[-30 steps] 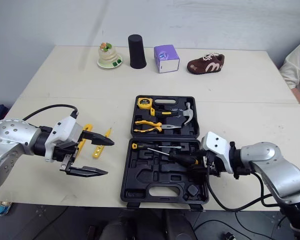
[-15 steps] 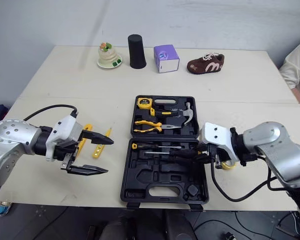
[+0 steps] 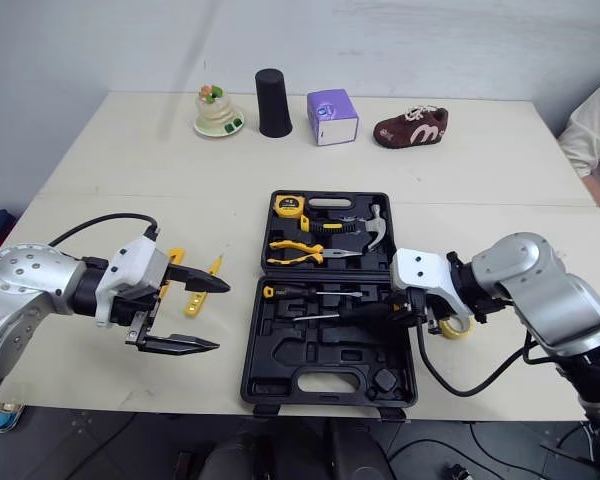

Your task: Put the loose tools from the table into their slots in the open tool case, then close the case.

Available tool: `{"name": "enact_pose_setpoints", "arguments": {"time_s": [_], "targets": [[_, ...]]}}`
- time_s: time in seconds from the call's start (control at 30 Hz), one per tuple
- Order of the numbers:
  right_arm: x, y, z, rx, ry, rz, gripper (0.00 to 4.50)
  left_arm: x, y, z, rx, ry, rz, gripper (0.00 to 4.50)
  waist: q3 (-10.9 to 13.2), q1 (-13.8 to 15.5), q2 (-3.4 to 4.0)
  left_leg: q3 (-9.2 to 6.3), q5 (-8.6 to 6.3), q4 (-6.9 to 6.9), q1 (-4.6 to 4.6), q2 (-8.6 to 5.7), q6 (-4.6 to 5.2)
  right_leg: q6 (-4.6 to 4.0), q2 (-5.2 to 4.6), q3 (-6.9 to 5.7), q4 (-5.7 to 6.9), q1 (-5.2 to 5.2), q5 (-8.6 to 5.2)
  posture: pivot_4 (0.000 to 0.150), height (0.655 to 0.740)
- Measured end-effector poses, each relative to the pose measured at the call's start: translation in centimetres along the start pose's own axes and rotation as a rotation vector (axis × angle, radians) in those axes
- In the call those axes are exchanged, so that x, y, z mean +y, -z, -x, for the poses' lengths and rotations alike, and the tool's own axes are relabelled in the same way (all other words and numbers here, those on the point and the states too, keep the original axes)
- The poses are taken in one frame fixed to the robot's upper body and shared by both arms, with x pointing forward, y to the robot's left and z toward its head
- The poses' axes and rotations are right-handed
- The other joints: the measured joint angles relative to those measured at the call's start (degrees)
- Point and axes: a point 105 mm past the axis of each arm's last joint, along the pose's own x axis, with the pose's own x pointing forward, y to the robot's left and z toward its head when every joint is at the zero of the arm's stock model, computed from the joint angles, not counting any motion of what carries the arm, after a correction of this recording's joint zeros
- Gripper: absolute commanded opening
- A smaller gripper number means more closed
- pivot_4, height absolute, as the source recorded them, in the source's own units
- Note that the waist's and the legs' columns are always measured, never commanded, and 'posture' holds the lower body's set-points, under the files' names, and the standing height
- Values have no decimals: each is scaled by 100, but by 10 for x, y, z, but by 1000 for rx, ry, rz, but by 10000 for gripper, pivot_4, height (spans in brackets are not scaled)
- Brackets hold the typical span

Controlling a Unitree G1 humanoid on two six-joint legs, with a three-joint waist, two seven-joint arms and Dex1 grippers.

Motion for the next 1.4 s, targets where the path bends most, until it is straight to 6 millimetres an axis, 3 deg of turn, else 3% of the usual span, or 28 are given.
{"name": "enact_pose_setpoints", "arguments": {"time_s": [0.23, 0.8, 0.83, 1.0, 1.17, 1.3, 1.4], "targets": [[-12, 3, 8, 4, 36, -21, 7849, 0, 0, 0, 0, -1, 0, 45000, 0, 6, 0, 0, 0, 0, 0, -1, 1, -1, -1, 0, -3, 0, 0, 1500, 7339], [-9, 3, -13, 16, 39, -13, 7849, 2, -4, 1, 0, -3, -17, 45000, 1, -7, 1, 1, 1, 1, 1, 1, -2, -1, 0, 0, 4, -1, -1, 1500, 7339], [-8, 3, -13, 15, 39, -15, 18068, 2, -3, 0, 0, -3, -16, 45000, 1, -7, 1, 1, 1, 1, 2, 1, -2, -1, 0, 0, 5, -1, -1, 1500, 7339], [-7, -6, -9, -39, 33, -38, 40836, 2, -3, 0, -2, -1, -16, 45000, 1, 3, 1, 1, 1, 1, 2, 0, -2, -1, -1, 0, 5, 0, -1, 1500, 7339], [-20, -14, -13, -183, 131, -50, 40836, 2, -4, -1, -8, 2, -15, 45000, 0, -1, -2, 1, 1, 1, 2, 0, -2, -1, 0, 0, 4, 0, -1, 1500, 7339], [-22, -15, -23, -352, 159, -147, 29327, 2, -3, -2, -9, 3, -16, 45000, 2, 4, -1, 1, 1, -2, 0, 0, -2, -1, 1, 0, 3, 0, -1, 1500, 7339], [-12, -17, -27, -461, 121, -197, 14768, 3, -4, -2, -9, 2, -23, 45000, 2, 13, -1, 0, 1, -3, -1, 0, -2, -1, 1, 0, 1, 0, -1, 1500, 7339]]}}
